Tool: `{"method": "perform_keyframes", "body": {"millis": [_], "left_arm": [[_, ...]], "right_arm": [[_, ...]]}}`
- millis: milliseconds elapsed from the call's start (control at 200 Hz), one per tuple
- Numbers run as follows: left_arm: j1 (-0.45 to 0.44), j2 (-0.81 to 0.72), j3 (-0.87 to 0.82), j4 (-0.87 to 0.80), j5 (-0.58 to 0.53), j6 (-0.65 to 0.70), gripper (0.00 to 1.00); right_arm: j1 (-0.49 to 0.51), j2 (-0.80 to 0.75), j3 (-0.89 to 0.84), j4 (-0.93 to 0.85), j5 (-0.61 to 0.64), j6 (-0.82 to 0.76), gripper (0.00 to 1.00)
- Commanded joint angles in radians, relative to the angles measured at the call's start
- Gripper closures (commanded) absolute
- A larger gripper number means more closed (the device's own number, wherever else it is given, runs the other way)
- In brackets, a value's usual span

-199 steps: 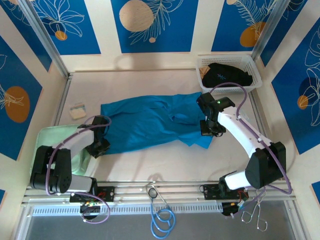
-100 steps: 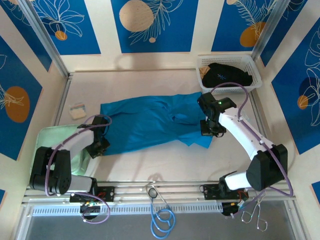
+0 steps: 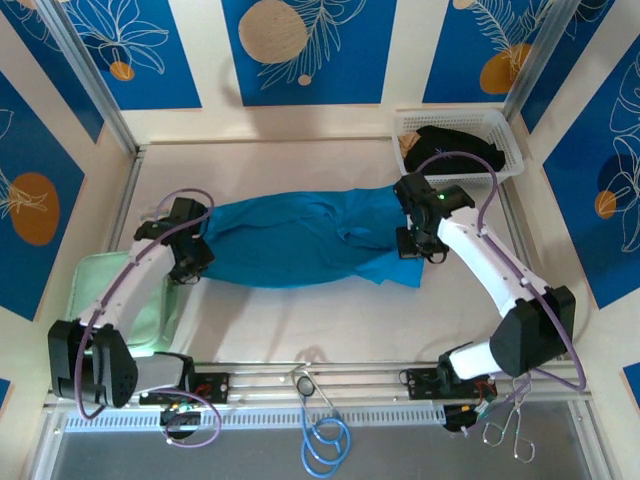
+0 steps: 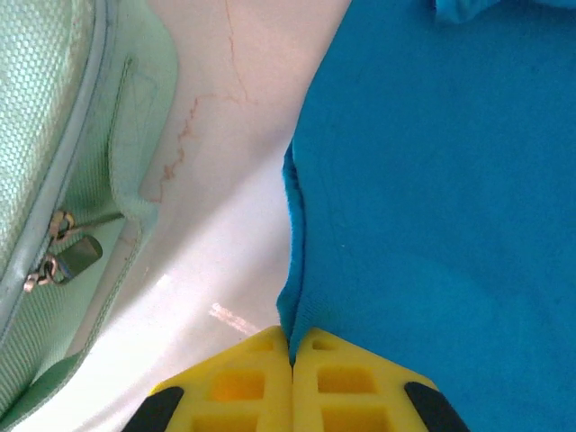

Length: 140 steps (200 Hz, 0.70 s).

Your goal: Fold and stack the t-shirts

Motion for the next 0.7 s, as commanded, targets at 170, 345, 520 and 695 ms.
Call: {"method": "perform_keyframes", "body": {"millis": [170, 345, 520, 695], "left_arm": [[0.037, 0.120, 0.119, -0.046, -0.068, 0.058, 1.00], [0.060, 0.198, 0.184, -0.037, -0.084, 0.080, 1.00], [0.071, 0.283, 0.225, -0.020, -0.103, 0.089, 1.00], [0.077, 0.362, 0.256, 0.004, -0.108, 0.093, 1.00]], "right_arm": [[0.001, 0.128, 0.128, 0.065, 0.009, -0.127, 1.00], [-0.005, 0.221, 0.203, 0.076, 0.043, -0.173, 1.00], [-0.021, 0.312, 0.270, 0.089, 0.045, -0.205, 1.00], [-0.043, 0.393, 0.338, 0.096, 0.040, -0.225, 1.00]]}}
